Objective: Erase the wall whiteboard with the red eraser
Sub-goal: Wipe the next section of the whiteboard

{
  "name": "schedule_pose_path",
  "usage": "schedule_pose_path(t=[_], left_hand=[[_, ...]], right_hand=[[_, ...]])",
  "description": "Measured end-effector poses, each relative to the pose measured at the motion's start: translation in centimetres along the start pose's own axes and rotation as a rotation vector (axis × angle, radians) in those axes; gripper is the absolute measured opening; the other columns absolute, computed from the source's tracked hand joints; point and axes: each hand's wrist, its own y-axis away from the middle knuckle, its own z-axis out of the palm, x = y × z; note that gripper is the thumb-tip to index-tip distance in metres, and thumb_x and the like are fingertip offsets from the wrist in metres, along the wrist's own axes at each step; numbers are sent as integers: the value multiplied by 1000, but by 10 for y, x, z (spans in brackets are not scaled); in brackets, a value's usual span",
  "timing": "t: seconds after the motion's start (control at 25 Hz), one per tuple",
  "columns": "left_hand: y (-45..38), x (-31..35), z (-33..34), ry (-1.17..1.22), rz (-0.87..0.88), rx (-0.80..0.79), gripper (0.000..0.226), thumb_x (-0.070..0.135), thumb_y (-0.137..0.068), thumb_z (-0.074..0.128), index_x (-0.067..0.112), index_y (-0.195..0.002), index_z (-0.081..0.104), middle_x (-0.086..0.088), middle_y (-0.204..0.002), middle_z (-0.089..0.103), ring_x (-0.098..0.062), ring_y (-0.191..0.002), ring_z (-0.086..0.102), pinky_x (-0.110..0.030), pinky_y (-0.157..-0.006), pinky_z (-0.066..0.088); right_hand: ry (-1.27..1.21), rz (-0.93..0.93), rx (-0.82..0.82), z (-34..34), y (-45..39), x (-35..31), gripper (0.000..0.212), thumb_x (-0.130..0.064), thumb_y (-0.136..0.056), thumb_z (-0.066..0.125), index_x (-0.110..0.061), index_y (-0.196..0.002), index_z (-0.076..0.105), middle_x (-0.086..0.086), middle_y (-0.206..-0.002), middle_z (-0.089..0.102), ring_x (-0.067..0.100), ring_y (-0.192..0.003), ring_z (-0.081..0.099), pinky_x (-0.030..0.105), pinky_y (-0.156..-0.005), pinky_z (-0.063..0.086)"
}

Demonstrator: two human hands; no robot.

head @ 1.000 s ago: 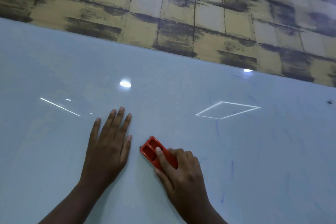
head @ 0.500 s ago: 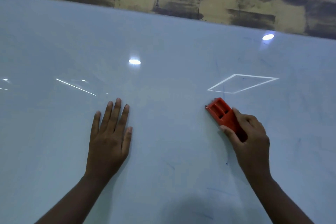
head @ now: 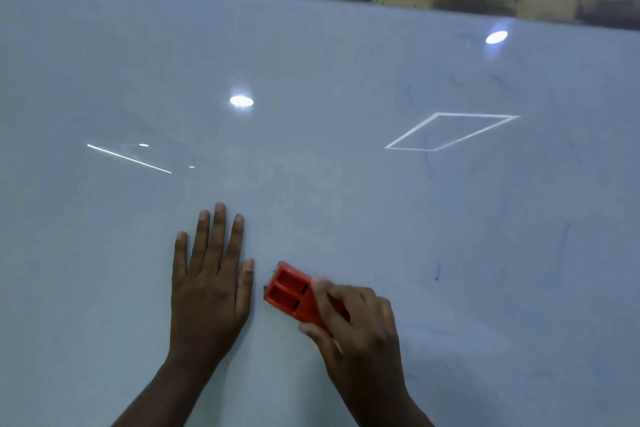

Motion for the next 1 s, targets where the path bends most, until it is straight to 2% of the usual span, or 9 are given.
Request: schedule_pose_path(t=[0.2, 0.28, 0.4, 0.52, 0.6, 0.72, 0.84, 1.0], left_hand=[[21, -2, -3, -24, 31, -35, 62, 29, -109, 41, 6, -165, 30, -17, -175, 19, -34, -163, 18, -60, -129, 19], [30, -3, -2, -18, 36, -31, 61, 28, -109, 42, 6, -165, 30, -17, -175, 19, -34, -163, 19, -61, -129, 20], [40, -3, -3, -14, 28, -27, 61, 28, -109, 42, 6, -165, 32, -17, -175, 20, -35, -162, 19, -60, -129, 19], [49, -1, -4, 0, 9, -34, 61, 27, -109, 43, 7, -165, 30, -17, -175, 20, -35, -163, 18, -60, -130, 18], [57, 1, -3, 7, -9, -44, 61, 26, -109, 43, 7, -166, 29, -17, -175, 19, -35, -163, 18, -60, -130, 17], [67, 6, -3, -2, -28, -46, 61, 26, -110, 42, 7, -167, 27, -17, -175, 18, -35, -163, 17, -60, -130, 16], [68, 7, -3, -3, -39, -47, 61, 26, -111, 41, 8, -167, 26, -17, -175, 18, -36, -163, 17, -60, -130, 15], [73, 9, -1, -6, -43, -52, 62, 27, -111, 40, 8, -167, 25, -18, -175, 16, -35, -163, 14, -58, -131, 13]], right_hand=[[86, -115, -116, -17, 6, 9, 51, -47, -91, 64, -15, -130, 71, 2, -116, 68, 26, -92, 63, 38, -71, 49], [112, -58, -118, -27, -4, 24, 52, -45, -90, 66, -14, -132, 70, 4, -116, 68, 30, -91, 64, 40, -71, 51], [108, 171, -51, -48, -10, 60, 55, -42, -89, 72, -14, -135, 67, 6, -112, 66, 32, -92, 62, 43, -75, 53], [51, 488, 31, -71, 17, 89, 55, -41, -94, 72, -14, -141, 63, 3, -109, 61, 29, -96, 60, 42, -79, 54], [-27, 690, 81, -78, 46, 89, 61, -37, -89, 76, -16, -144, 60, 0, -107, 55, 25, -93, 59, 49, -80, 57], [-100, 817, 132, -73, 69, 73, 62, -28, -86, 80, -16, -143, 59, -1, -104, 52, 23, -89, 58, 55, -79, 59], [-117, 739, 121, -50, 70, 43, 59, -28, -84, 80, -11, -139, 64, 1, -101, 53, 27, -86, 57, 53, -76, 56], [6, 420, -44, -11, 91, -26, 50, -36, -90, 73, -9, -132, 70, 8, -101, 59, 32, -86, 56, 44, -74, 48]])
